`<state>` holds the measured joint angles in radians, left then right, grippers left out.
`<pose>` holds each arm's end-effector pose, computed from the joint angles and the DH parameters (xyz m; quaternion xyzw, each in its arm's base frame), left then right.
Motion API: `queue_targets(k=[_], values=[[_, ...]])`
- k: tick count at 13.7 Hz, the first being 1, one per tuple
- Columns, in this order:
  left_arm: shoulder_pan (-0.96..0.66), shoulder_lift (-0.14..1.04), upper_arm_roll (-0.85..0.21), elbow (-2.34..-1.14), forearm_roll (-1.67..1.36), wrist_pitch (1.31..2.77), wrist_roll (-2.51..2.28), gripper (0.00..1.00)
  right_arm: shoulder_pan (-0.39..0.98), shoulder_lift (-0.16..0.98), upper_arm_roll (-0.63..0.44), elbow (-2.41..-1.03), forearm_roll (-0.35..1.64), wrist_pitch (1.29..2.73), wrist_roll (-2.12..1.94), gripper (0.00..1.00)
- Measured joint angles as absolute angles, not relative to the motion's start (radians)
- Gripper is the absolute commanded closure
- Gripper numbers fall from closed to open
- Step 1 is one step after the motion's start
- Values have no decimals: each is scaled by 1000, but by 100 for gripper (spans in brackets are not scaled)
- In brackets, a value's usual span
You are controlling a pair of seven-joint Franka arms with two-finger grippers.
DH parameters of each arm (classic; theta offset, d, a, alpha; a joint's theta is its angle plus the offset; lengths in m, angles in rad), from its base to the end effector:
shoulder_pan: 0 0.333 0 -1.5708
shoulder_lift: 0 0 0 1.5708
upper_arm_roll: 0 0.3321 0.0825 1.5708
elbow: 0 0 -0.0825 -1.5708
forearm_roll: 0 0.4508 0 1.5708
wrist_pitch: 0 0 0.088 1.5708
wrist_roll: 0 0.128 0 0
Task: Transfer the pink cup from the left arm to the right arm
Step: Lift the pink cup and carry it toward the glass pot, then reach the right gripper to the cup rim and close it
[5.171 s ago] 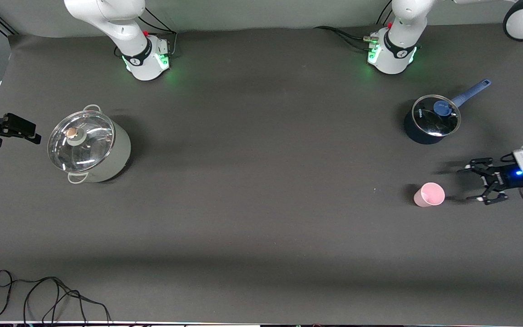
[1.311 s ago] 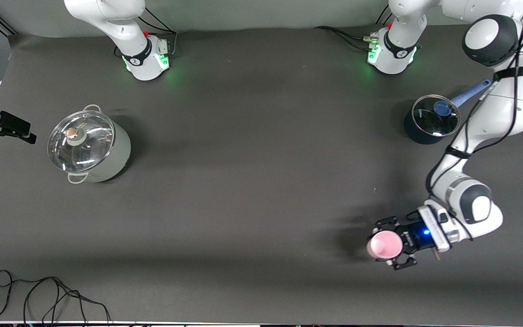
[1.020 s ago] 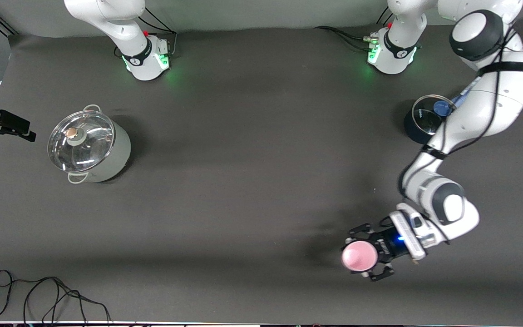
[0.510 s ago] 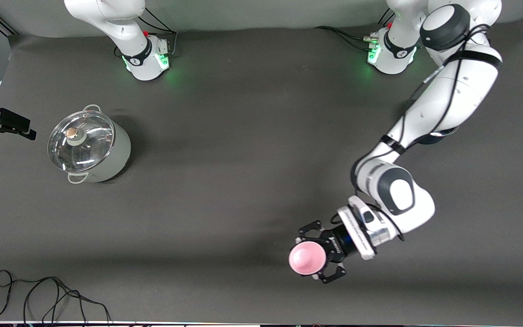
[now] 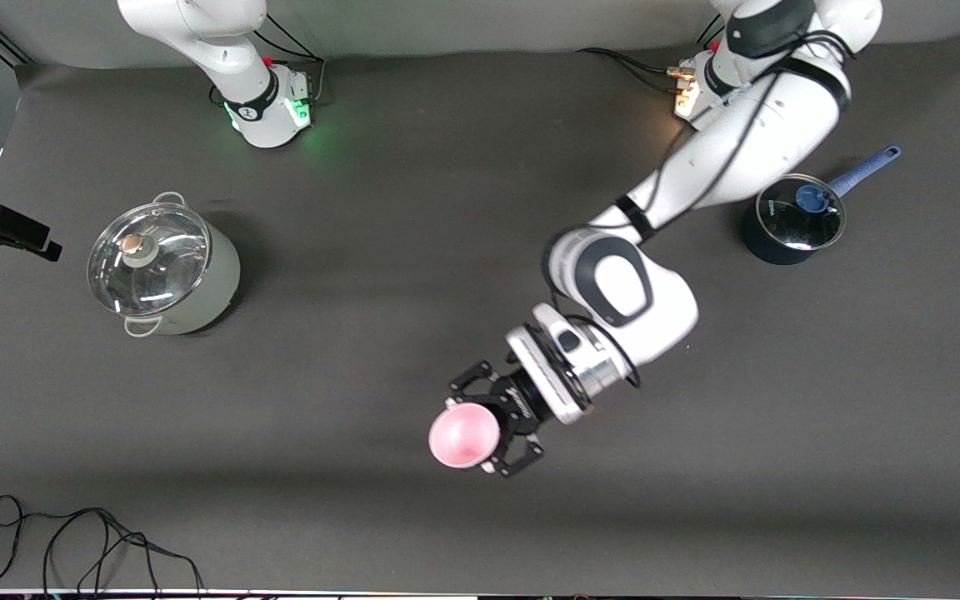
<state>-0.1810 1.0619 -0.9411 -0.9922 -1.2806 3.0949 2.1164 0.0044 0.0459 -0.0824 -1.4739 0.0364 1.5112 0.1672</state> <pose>0.7440 -0.5102 0.3743 0.6611 -0.3656 0.5832 0.2984 0.6291 -0.0431 0.6378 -0.9925 0.1212 0.0049 0.0161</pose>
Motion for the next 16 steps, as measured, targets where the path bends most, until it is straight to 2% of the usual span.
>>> queue_targets(k=[5, 11, 16], values=[[-315, 1049, -941, -930, -1281, 3256, 2077, 100, 7, 42, -81, -1415, 48, 1467, 552, 0], [-441, 1043, -926, -898, -1275, 3420, 1999, 100, 22, 50, -43, -1339, 124, 1456, 665, 1], [-520, 1025, -838, -875, -1261, 3441, 1933, 100, 150, 179, 23, -1191, 126, 1457, 924, 1]])
